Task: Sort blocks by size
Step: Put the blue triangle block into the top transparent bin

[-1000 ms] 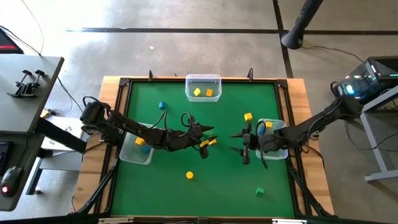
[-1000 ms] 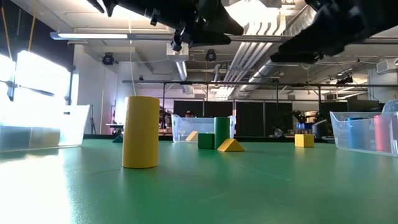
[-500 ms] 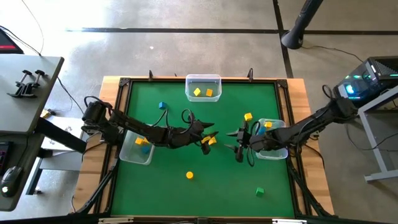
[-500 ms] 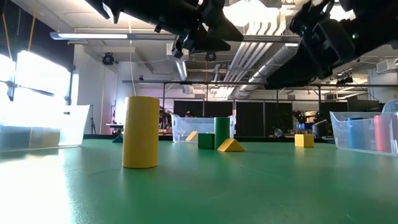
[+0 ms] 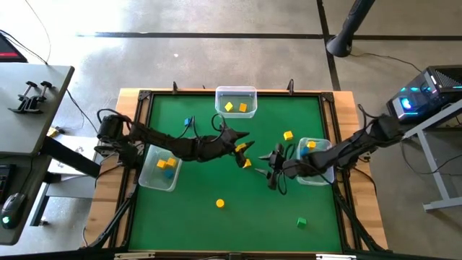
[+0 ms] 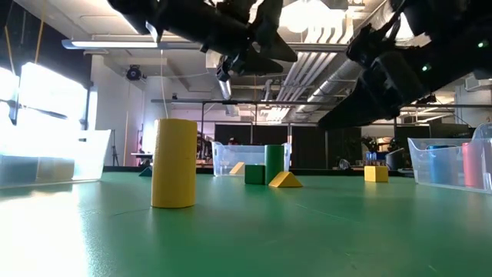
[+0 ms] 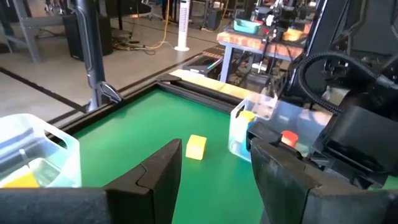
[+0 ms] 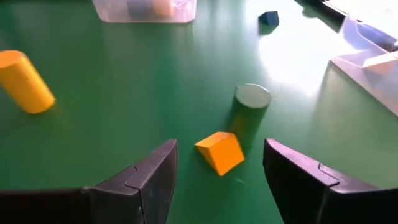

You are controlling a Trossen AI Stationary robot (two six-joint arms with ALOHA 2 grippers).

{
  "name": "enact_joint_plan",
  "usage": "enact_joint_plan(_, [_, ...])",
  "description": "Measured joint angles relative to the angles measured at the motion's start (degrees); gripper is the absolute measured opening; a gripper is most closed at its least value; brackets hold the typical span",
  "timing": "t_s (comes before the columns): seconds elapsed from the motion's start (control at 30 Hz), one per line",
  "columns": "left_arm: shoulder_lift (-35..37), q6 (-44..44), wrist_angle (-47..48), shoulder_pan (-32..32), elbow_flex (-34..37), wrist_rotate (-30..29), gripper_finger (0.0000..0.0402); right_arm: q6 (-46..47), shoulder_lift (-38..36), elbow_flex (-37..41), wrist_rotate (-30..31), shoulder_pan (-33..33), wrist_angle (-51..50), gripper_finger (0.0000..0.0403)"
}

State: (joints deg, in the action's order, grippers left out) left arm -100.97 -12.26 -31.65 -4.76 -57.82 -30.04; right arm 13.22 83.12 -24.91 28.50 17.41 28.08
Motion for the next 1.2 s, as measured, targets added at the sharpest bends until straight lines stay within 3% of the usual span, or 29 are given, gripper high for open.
enact_joint_plan(0.37, [0.00,1.91,0.34,1.00,0.00,0.04,0.0177,3.37,3.81,0.00,-0.03,-2.03,2.56,0.0227])
enact_joint_plan(0.63, [1.12,3.93,2.58,-0.69,0.00,-1.97,0.0177,3.52,3.88,-0.02,-3.22,-2.01,4.46,0.0227])
enact_joint_plan(0.83, [7.12,0.39,19.85,-1.19,0.00,-9.92,0.0177,4.87,3.88,-0.02,-4.84,-2.01,4.67,0.0227])
enact_joint_plan(1.0, [12.85,-3.67,34.42,-1.28,0.00,-10.54,0.0177,4.32,3.88,-0.02,-4.53,-2.11,6.01,0.0227])
enact_joint_plan(1.2, [14.95,-5.71,43.31,-1.31,-0.02,-10.84,0.0177,3.29,3.88,-0.04,-4.52,-2.43,6.47,0.0227])
